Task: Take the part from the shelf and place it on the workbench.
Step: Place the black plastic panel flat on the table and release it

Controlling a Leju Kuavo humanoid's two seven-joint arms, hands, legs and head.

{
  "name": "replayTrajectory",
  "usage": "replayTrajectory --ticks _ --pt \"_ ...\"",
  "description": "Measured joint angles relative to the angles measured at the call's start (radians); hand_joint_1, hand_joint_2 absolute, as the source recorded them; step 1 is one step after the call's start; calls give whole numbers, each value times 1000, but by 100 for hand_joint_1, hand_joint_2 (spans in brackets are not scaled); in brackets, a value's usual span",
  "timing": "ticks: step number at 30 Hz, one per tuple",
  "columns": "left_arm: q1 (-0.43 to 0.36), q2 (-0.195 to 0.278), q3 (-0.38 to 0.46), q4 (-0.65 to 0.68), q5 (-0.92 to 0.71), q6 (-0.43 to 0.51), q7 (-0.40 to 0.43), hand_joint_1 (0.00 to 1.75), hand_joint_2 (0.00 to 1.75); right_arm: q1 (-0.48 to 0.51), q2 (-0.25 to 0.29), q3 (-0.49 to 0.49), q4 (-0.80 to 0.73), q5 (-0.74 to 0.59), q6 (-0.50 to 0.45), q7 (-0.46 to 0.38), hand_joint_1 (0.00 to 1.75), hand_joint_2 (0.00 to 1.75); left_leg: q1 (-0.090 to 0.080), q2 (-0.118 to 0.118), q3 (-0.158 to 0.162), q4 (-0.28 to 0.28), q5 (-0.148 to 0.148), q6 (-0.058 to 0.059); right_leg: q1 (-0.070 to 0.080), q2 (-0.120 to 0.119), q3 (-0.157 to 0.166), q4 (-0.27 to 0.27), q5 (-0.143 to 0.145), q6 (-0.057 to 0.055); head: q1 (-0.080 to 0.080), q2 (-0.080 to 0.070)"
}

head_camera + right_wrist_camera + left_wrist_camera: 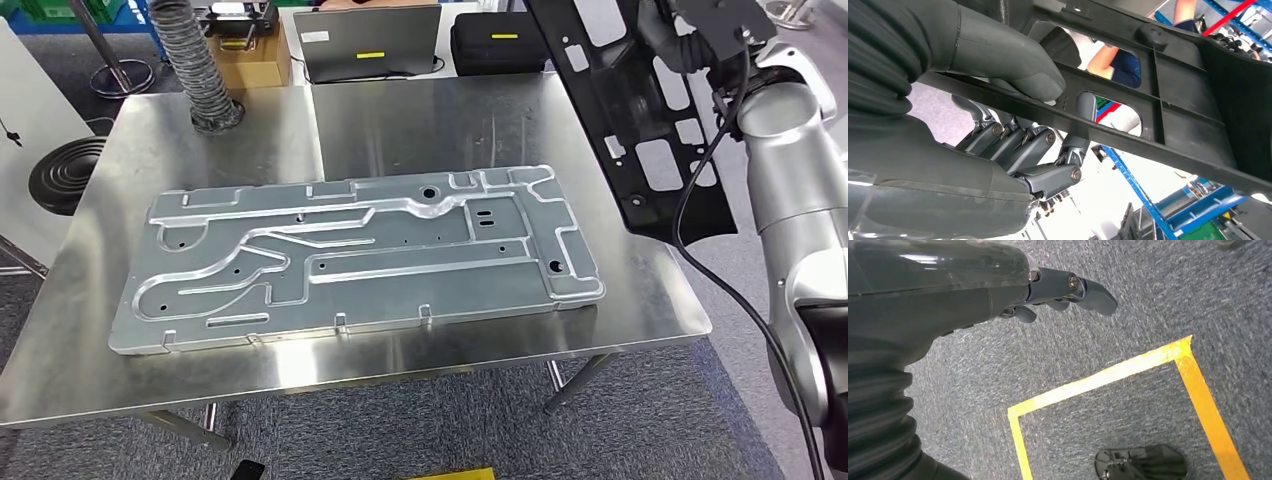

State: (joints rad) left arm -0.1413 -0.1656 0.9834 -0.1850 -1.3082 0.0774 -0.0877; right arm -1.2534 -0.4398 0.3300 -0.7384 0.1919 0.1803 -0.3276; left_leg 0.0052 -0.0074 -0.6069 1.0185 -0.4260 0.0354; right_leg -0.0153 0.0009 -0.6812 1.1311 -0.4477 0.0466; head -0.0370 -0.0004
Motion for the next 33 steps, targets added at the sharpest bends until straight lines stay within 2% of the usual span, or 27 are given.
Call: replayTrajectory --ticks 1,2,4,6,7,8,10,11,12,13,15,16,17,18,20,22,23,25,26,27,28,29,31,32,33 --pt "0 0 0 0 0 0 0 0 175 -2 0 0 0 0 0 0 175 175 -2 0 1 2 -2 -3 3 -1 29 -63 24 -5 0 0" --pt "0 0 0 0 1 0 0 0 175 -3 0 0 0 0 0 0 175 175 -3 -1 0 2 -4 -8 6 -1 47 -102 35 -11 0 0" --pt "1 0 0 0 2 0 0 0 175 -3 0 0 0 1 1 0 175 175 -4 -1 -1 2 -6 -17 12 0 51 -118 35 -22 0 0" --pt "1 0 0 0 4 0 -1 0 175 -4 0 0 0 0 1 0 175 175 -4 0 -4 8 -14 -28 8 1 55 -124 36 -33 0 0" --pt "1 0 0 0 5 1 -2 0 175 -4 1 0 -1 0 0 0 175 175 -4 1 -13 30 -29 -33 5 0 59 -128 37 -39 0 0" --pt "1 0 0 0 7 1 -2 0 175 -5 1 0 -1 0 0 0 175 175 -3 1 -32 74 -53 -38 3 -1 63 -132 37 -44 0 0" --pt "2 0 0 0 8 2 -3 0 175 -4 1 1 -1 0 1 0 175 175 -1 2 -95 209 -114 -45 4 -2 67 -132 34 -51 0 0" --pt "4 0 1 0 9 2 -3 0 175 -3 1 1 -1 0 1 0 175 175 0 2 -125 266 -131 -46 4 -2 68 -132 33 -52 0 0" --pt "5 0 1 0 9 2 -3 0 175 -1 1 1 -1 0 1 0 175 175 0 2 -142 292 -129 -47 5 -1 69 -131 32 -52 0 0" --pt "5 0 1 0 9 2 -3 0 175 0 2 1 -1 0 1 0 175 175 0 2 -139 278 -108 -47 5 0 70 -130 30 -51 0 0" --pt "6 0 1 0 9 2 -3 0 175 0 2 1 -2 0 1 0 175 175 1 2 -84 150 -33 -42 4 2 75 -126 23 -47 0 0" --pt "6 0 1 0 9 2 -3 0 175 0 1 1 -2 0 1 0 175 175 0 2 -52 82 -7 -39 7 3 76 -122 19 -43 0 0" --pt "6 0 1 0 9 2 -3 0 175 -1 1 1 -2 1 1 0 175 175 -1 2 -31 36 6 -34 8 4 76 -120 17 -39 0 0" --pt "6 0 1 0 8 2 -2 0 175 -1 1 1 -2 1 1 0 175 175 -2 1 -20 12 8 -30 10 4 74 -118 15 -34 0 0" --pt "8 0 1 0 7 2 -2 0 175 0 1 1 -2 2 1 0 175 175 -3 1 -17 7 6 -20 10 5 74 -120 15 -23 0 0" --pt "8 1 2 0 7 2 -2 0 175 -1 -3 1 -3 8 0 0 175 175 0 1 -13 0 10 -8 7 4 67 -101 -1 -13 0 0" --pt "7 1 2 0 6 2 -2 0 175 -2 -6 1 -4 15 -1 0 175 175 2 1 -10 -4 12 -3 6 4 51 -66 -22 -9 0 0" --pt "8 1 2 0 5 1 -2 0 175 -1 -12 4 -5 36 -6 0 175 175 3 1 -9 -5 11 3 3 3 -13 65 -83 -2 0 0" --pt "9 1 2 0 5 0 -2 0 175 2 -14 6 -5 50 -10 0 175 175 3 1 -8 -5 10 4 2 3 -48 130 -104 1 0 0" --pt "10 1 2 0 6 0 -2 0 175 5 -16 10 -5 63 -15 0 175 175 3 1 -7 -4 8 4 2 3 -71 169 -109 3 0 0" --pt "11 1 2 0 6 0 -2 0 175 7 -18 13 -5 76 -22 0 175 175 3 1 -6 -3 7 4 1 2 -75 165 -92 3 0 0" --pt "11 1 2 0 7 0 -2 0 175 6 -19 17 -5 93 -31 -1 175 175 3 0 -4 -1 4 3 1 2 -55 116 -57 1 0 0" --pt "10 1 2 0 8 0 -2 0 175 -3 -19 29 -5 147 -64 -2 175 175 0 -1 1 1 -2 -3 4 1 13 -32 15 -7 0 0" --pt "9 1 2 0 9 0 -3 0 175 -10 -20 42 -4 202 -99 0 175 175 -1 -1 2 3 -5 -7 7 1 38 -86 34 -12 0 0" --pt "9 1 2 0 8 1 -3 0 175 -17 -21 61 -4 277 -144 6 175 175 -3 -1 2 3 -7 -11 10 2 50 -113 39 -17 0 0"
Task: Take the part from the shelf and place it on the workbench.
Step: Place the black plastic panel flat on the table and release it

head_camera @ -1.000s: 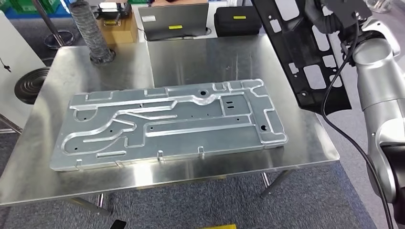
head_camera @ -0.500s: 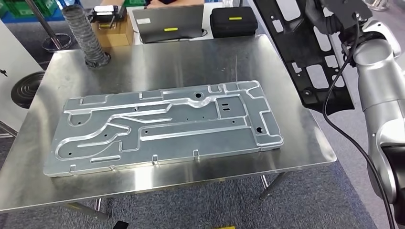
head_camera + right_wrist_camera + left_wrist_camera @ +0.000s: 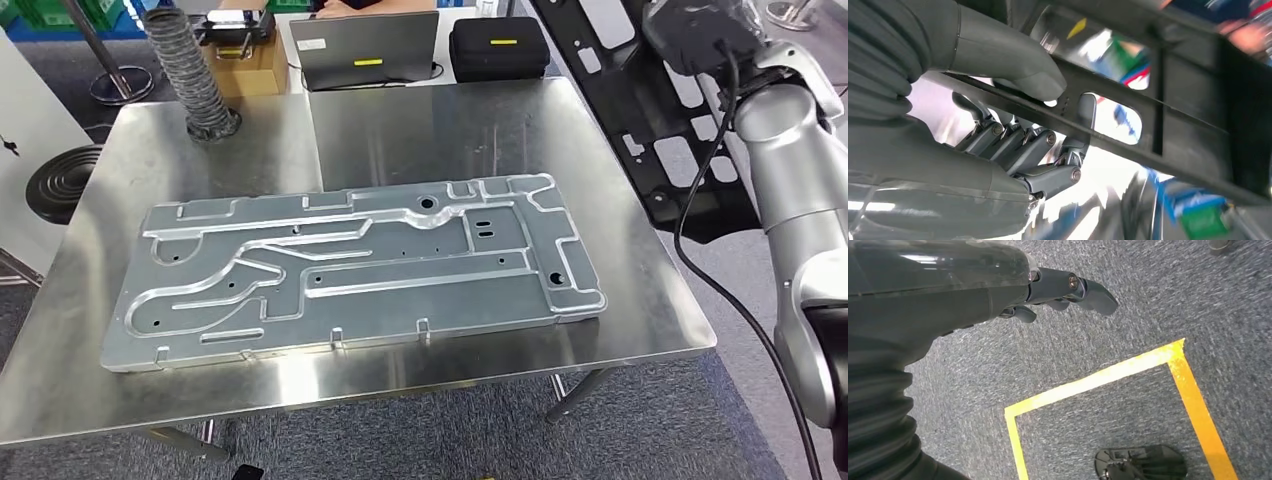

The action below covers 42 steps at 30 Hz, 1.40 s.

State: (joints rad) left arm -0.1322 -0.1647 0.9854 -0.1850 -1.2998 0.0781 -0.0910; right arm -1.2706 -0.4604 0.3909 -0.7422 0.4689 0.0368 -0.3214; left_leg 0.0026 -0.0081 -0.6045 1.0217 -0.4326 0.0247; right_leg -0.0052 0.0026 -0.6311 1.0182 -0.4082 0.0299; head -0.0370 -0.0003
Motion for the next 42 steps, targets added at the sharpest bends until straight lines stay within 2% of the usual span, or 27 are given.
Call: replayTrajectory --ticks 1,4,6,8,9,10,11,13,15,18,20,21,23,24,25,26,28,30,32,34,35,36,38,39,40,41,42 --pt "0 0 0 0 -1 0 0 0 175 -9 -1 27 1 97 -53 11 175 175 -1 0 0 0 -1 -4 3 1 2 -5 -4 -5 0 0" --pt "-2 0 0 0 -6 0 0 0 175 -44 -6 144 10 443 -186 67 175 175 -2 2 -4 13 -15 -21 -4 2 7 -13 -1 -21 0 0" --pt "-4 0 0 0 -10 0 3 0 175 -67 -5 222 20 607 -224 96 175 175 0 2 -40 95 -63 -31 -7 -1 12 -19 0 -31 0 0" --pt "-3 0 0 0 -12 0 7 0 175 -80 2 279 35 701 -236 115 175 175 3 2 -105 232 -121 -38 -6 -1 14 -18 -3 -36 0 0" --pt "-3 0 0 0 -14 0 10 0 175 -85 8 303 45 740 -239 122 175 175 3 2 -130 279 -132 -40 -5 0 15 -17 -4 -37 0 0" --pt "-2 0 -1 0 -16 0 12 0 175 -89 14 325 54 772 -239 126 175 175 3 2 -137 289 -122 -40 -5 1 16 -17 -5 -37 0 0" --pt "-3 0 -1 0 -18 -1 13 0 175 -93 20 343 63 799 -237 128 175 175 4 2 -125 256 -94 -40 -5 2 18 -15 -6 -37 0 0" --pt "-5 0 -2 0 -19 -4 12 0 175 -106 30 371 81 832 -232 127 175 175 3 3 -64 118 -22 -33 -3 4 21 -11 -12 -32 0 0" --pt "-7 0 -2 0 -19 -6 10 0 175 -121 39 395 103 851 -227 118 175 175 1 2 -21 22 10 -24 0 5 18 -5 -16 -24 0 0" --pt "-6 0 -3 0 -21 -6 10 0 175 -137 50 422 135 856 -225 95 175 175 1 0 -14 1 12 -8 1 3 16 -5 -18 -9 0 0" --pt "-8 0 -2 0 -21 -3 8 0 175 -144 56 432 153 844 -226 85 175 175 4 0 -11 -6 16 3 -1 2 4 25 -41 1 0 0" --pt "-9 0 -2 0 -21 -1 7 0 175 -147 59 435 161 836 -227 81 175 175 6 0 -9 -9 18 7 -3 2 -16 70 -67 5 0 0" --pt "-9 -1 -3 0 -21 1 5 0 175 -150 66 437 179 817 -229 75 175 175 6 0 -9 -9 17 11 -6 2 -81 205 -128 12 0 0" --pt "-8 -1 -3 0 -21 2 4 0 175 -149 70 437 187 808 -231 72 175 175 6 0 -9 -8 17 11 -7 2 -110 261 -144 14 0 0" --pt "-7 -1 -3 0 -21 2 4 0 175 -147 74 437 193 801 -233 69 175 175 6 0 -8 -8 16 11 -8 1 -125 285 -141 15 0 0" --pt "-7 -1 -3 0 -21 3 4 0 175 -146 77 437 199 796 -236 65 175 175 6 0 -7 -7 14 11 -9 1 -120 268 -120 15 0 0" --pt "-7 -2 -3 0 -22 4 3 0 175 -146 82 436 206 784 -244 58 175 175 6 -1 -3 -4 9 7 -9 0 -62 135 -46 9 0 0" --pt "-8 -2 -3 0 -24 4 2 0 175 -146 90 432 215 764 -250 49 175 175 3 -3 -2 -2 4 0 -3 0 -9 19 -4 0 0 0" --pt "-8 -4 -3 0 -27 4 0 0 175 -140 102 425 226 740 -252 40 175 175 2 -2 -2 -3 3 -9 3 2 2 -5 -4 -9 0 0" --pt "-9 -4 -4 0 -30 4 -1 0 175 -129 120 415 238 716 -254 34 175 175 0 -1 -1 -1 -2 -20 -1 3 6 -12 -1 -19 0 0" --pt "-10 -5 -4 0 -31 4 -3 0 175 -123 130 409 244 704 -255 33 175 175 0 0 -8 17 -16 -25 -4 2 10 -17 1 -25 0 0" --pt "-12 -5 -5 0 -32 4 -4 0 175 -117 142 403 251 692 -258 32 175 175 0 1 -24 54 -38 -30 -7 2 13 -22 2 -31 0 0" --pt "-13 -5 -5 0 -31 4 -6 0 175 -99 167 394 265 674 -268 31 175 175 4 2 -84 183 -97 -37 -6 2 16 -23 2 -38 0 0" --pt "-13 -5 -5 0 -31 4 -7 0 175 -87 181 391 273 665 -276 31 175 175 6 2 -115 244 -116 -39 -6 3 16 -23 2 -39 0 0" --pt "-13 -5 -5 0 -30 5 -8 0 175 -73 196 387 280 657 -284 30 175 175 7 2 -134 276 -118 -41 -5 4 16 -21 1 -40 0 0" --pt "-13 -5 -5 0 -29 6 -9 0 175 -58 210 383 288 648 -294 30 175 175 8 2 -134 269 -100 -42 -5 5 17 -20 -1 -40 0 0" --pt "-14 -5 -5 0 -28 7 -11 0 175 -44 224 378 295 638 -304 31 175 175 9 2 -116 222 -66 -43 -5 6 17 -17 -2 -39 0 0"
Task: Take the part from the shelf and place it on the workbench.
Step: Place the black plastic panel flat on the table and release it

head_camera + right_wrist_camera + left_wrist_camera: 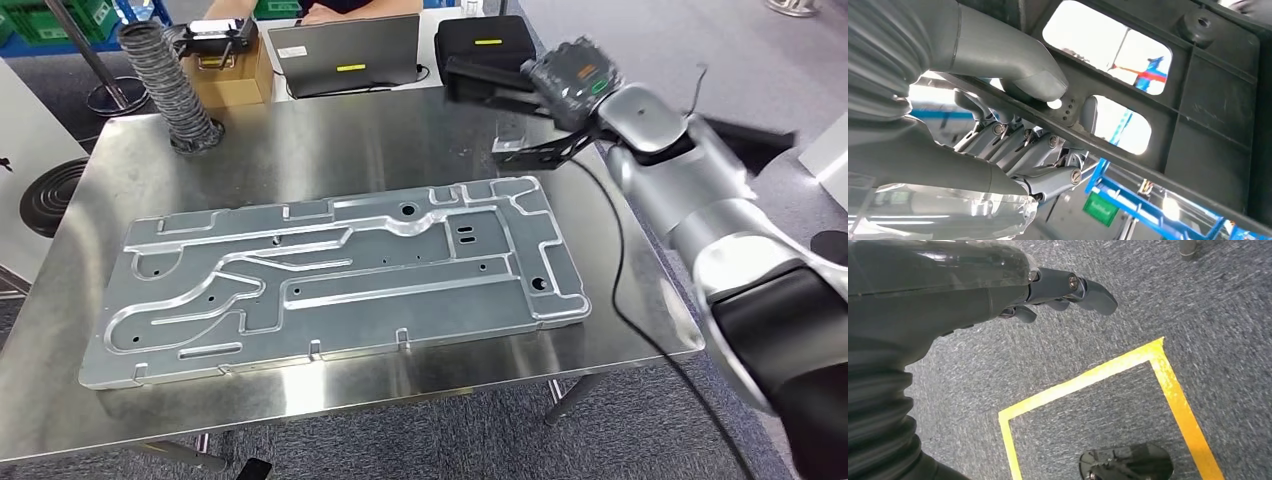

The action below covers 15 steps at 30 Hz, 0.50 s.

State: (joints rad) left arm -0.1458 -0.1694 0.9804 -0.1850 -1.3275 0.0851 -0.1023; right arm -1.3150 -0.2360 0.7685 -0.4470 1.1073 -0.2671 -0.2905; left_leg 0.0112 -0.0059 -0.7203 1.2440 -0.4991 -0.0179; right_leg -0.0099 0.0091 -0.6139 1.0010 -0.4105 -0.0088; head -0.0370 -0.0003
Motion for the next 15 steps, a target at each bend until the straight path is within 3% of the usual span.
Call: replayTrajectory --ticks 2,4,8,10,12,13,14,15 --pt "-1 0 0 0 2 3 -4 0 175 25 28 -12 11 -15 -24 3 175 175 0 1 63 -140 64 4 2 2 -1 8 -5 5 0 0" --pt "-2 0 0 0 0 4 -8 0 175 51 50 -24 19 -27 -51 8 175 175 -2 1 97 -215 83 13 5 3 -5 13 -9 14 0 0" --pt "-3 0 -3 0 -8 3 -8 0 175 105 79 -45 30 -39 -85 11 175 175 0 -1 102 -229 89 36 4 0 -9 25 -21 36 0 0" --pt "-5 0 -7 0 -11 1 -6 0 175 124 85 -53 35 -41 -91 12 175 175 2 -1 103 -235 93 45 0 -3 -48 114 -75 45 0 0" --pt "-4 0 -11 0 -15 -2 -6 0 175 143 88 -58 40 -41 -93 11 175 175 2 -2 102 -234 94 47 -1 -3 -113 253 -137 51 0 0" --pt "-3 0 -13 0 -18 -3 -6 0 175 152 90 -59 43 -41 -93 10 175 175 2 -2 102 -234 93 48 -2 -4 -134 296 -147 52 0 0" --pt "-2 0 -16 0 -22 -4 -6 0 175 160 92 -60 45 -40 -92 9 175 175 2 -2 102 -233 93 47 -3 -4 -137 300 -137 52 0 0" --pt "-2 0 -19 0 -26 -4 -7 0 175 166 94 -62 47 -38 -91 8 175 175 2 -2 102 -231 92 46 -3 -4 -119 260 -109 50 0 0"
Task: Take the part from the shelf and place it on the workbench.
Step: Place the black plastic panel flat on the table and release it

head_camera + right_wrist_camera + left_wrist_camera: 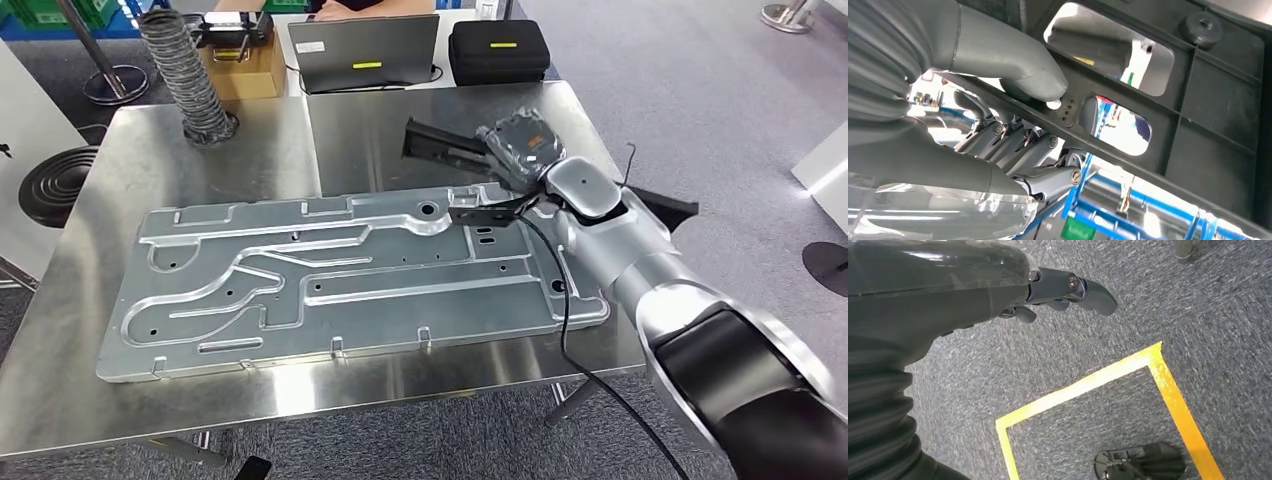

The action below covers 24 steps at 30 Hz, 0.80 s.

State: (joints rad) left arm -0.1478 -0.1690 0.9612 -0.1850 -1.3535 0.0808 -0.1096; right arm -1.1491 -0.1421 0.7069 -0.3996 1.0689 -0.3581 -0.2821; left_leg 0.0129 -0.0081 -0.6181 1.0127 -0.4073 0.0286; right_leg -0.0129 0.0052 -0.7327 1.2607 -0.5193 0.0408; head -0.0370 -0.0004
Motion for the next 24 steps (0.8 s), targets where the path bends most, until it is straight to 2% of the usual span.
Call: replayTrajectory --ticks 1,3,4,5,8,10,12,13,14,15,17,19,22,24 --pt "0 0 -3 0 -5 0 -2 0 175 3 2 -2 1 2 1 -1 175 175 0 0 0 1 -1 -1 0 0 34 -72 38 -4 0 0" --pt "-2 -2 -11 0 -18 6 -8 0 175 4 6 -7 2 5 2 -1 87 87 -3 0 -1 4 -3 -7 6 0 99 -207 89 -15 0 0" --pt "-2 -2 -17 0 -26 13 -10 0 175 5 7 -9 2 7 3 -1 44 44 -4 0 -2 4 -4 -11 9 0 115 -240 97 -20 0 0" --pt "-2 -3 -24 0 -33 21 -12 0 175 6 9 -10 2 9 4 -1 0 0 -4 0 -3 4 -4 -16 13 0 118 -250 95 -24 0 0" --pt "-4 -5 -40 0 -45 46 -13 0 175 9 13 -16 1 13 10 -4 0 0 -3 1 -6 11 -13 -32 10 -2 121 -259 103 -41 0 0" --pt "-8 -5 -47 0 -44 54 -15 0 87 10 16 -21 0 19 15 -5 0 0 -2 2 -36 85 -61 -40 4 -4 126 -266 106 -51 0 0" --pt "-11 -5 -51 0 -42 52 -17 0 0 14 18 -25 0 23 19 -6 0 0 -1 2 -94 222 -126 -46 5 -4 126 -266 106 -55 0 0" --pt "-12 -5 -52 0 -41 49 -17 0 0 17 19 -26 0 23 21 -7 0 0 0 2 -117 274 -143 -49 6 -4 126 -266 106 -56 0 0" --pt "-13 -4 -52 0 -39 46 -16 0 0 20 19 -27 0 24 23 -8 0 0 0 2 -125 292 -141 -51 6 -4 126 -265 105 -56 0 0" --pt "-14 -4 -52 0 -38 43 -16 0 0 23 20 -29 0 24 25 -8 0 0 1 3 -112 268 -120 -51 5 -3 126 -264 105 -55 0 0" --pt "-18 -2 -53 0 -34 38 -14 0 0 24 20 -35 0 22 29 -8 0 0 4 3 -48 137 -56 -51 5 -2 125 -257 100 -48 0 0" --pt "-22 -2 -53 0 -32 31 -14 0 0 23 19 -43 -1 17 34 -10 0 0 4 2 1 36 -26 -43 8 0 120 -246 95 -38 0 0" --pt "-24 -2 -53 0 -31 25 -14 0 0 22 19 -58 -1 -1 43 -16 0 0 1 2 8 17 -25 -24 10 1 115 -244 95 -23 0 0" --pt "-27 -2 -53 0 -30 23 -16 0 0 21 18 -72 -2 -22 58 -25 0 0 2 2 10 11 -20 -11 7 0 105 -218 74 -12 0 0"
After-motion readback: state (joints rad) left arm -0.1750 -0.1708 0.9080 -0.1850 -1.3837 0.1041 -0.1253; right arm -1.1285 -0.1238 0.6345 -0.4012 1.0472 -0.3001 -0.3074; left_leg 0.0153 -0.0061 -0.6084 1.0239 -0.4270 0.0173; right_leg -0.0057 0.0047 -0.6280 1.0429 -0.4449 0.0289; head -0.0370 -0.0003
